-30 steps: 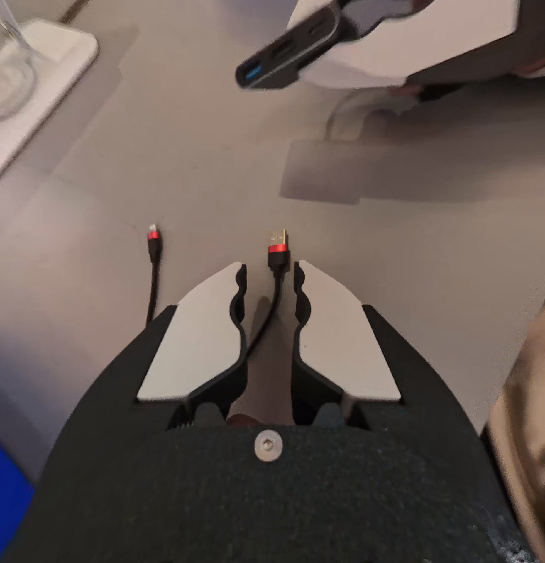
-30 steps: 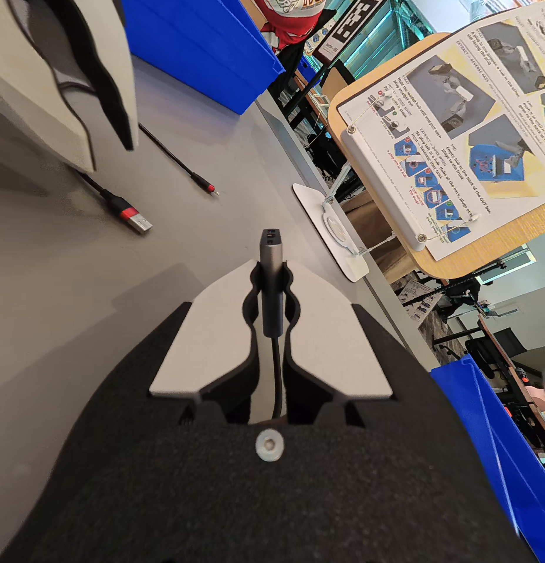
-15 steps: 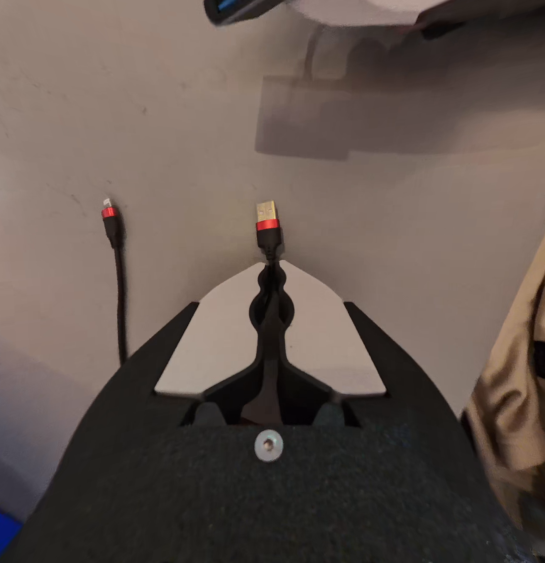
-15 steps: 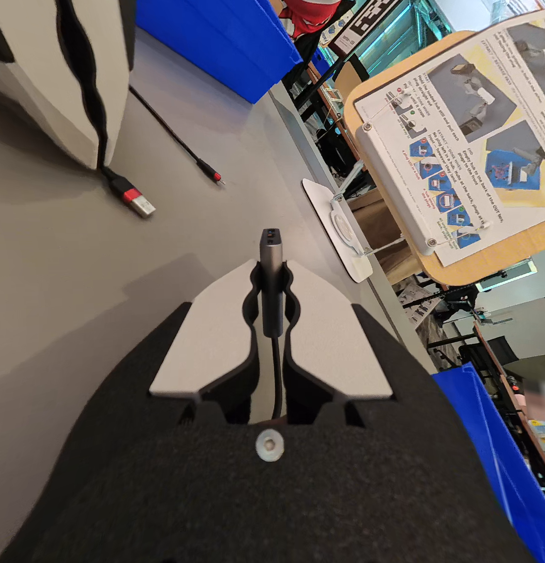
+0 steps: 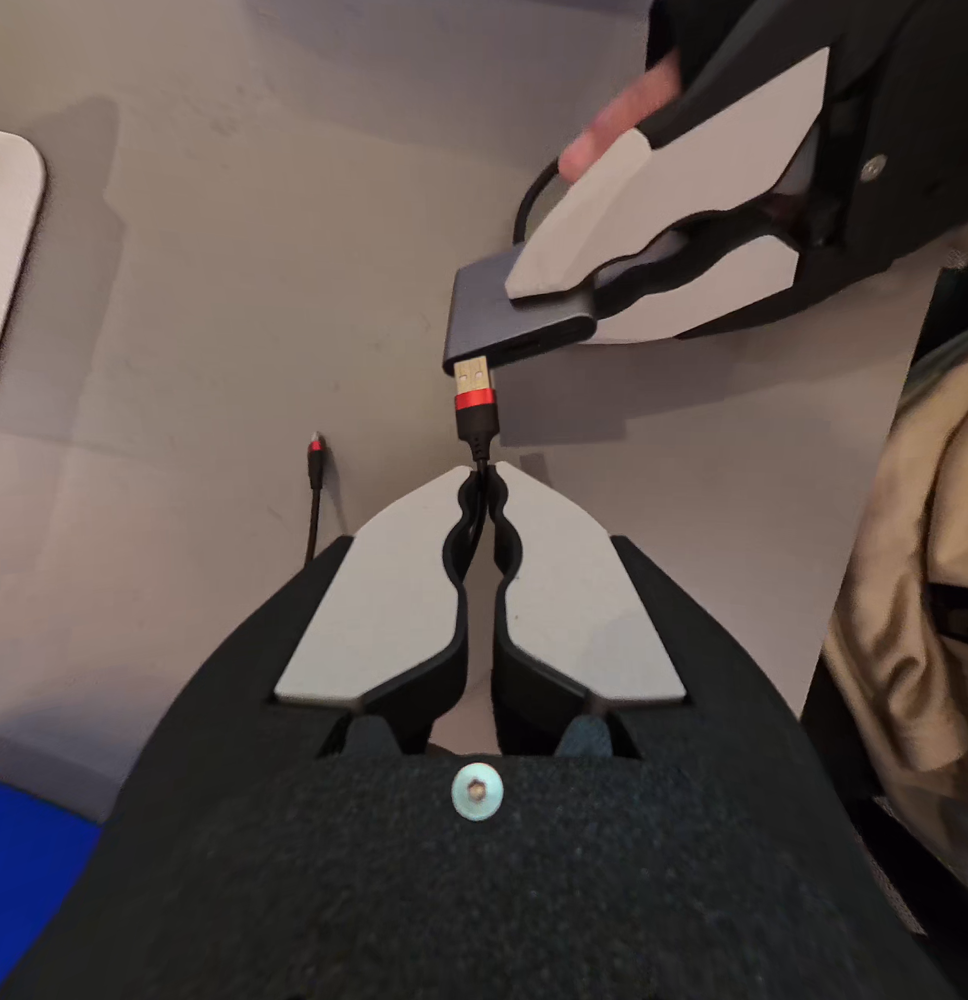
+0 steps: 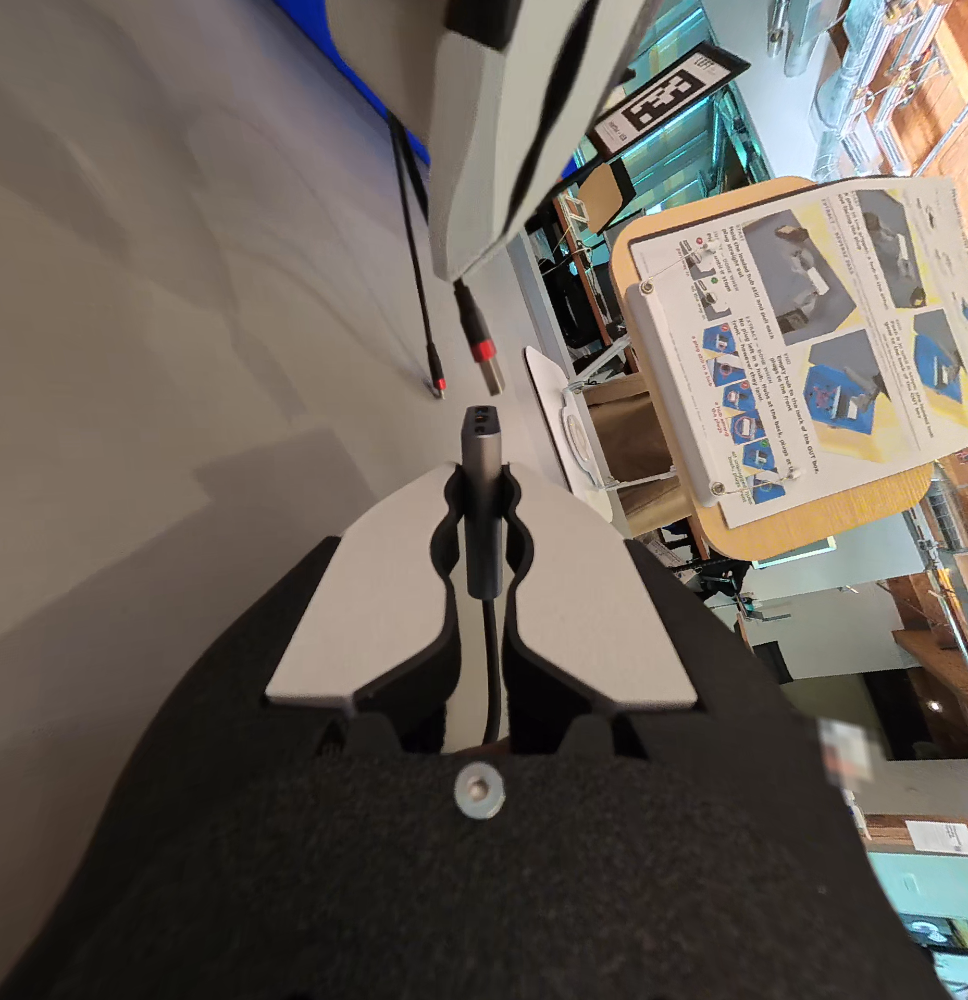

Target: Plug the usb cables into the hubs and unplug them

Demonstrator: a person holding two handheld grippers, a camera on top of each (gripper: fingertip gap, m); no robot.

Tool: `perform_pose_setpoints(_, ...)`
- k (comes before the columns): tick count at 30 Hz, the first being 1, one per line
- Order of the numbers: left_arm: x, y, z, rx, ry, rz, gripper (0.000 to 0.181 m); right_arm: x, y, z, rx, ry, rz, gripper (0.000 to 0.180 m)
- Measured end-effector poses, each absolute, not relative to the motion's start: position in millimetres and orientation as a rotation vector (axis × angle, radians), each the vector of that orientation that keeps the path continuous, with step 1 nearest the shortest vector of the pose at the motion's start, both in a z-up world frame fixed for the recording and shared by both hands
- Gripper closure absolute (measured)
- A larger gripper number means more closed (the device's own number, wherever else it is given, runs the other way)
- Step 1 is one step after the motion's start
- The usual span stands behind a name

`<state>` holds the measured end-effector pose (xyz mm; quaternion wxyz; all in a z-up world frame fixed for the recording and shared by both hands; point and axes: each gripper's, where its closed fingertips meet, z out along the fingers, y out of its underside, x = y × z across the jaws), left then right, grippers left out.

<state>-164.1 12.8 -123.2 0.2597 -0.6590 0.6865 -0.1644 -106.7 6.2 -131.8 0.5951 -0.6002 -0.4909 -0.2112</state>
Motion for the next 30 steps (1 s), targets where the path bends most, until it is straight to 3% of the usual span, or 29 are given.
perform_pose_setpoints(30, -167.8, 13.4, -143.7, -1.839, 2.033, -0.337, 0.178, -111.2, 4.4, -138.4, -1.354, -1.213, -0.565, 0.167)
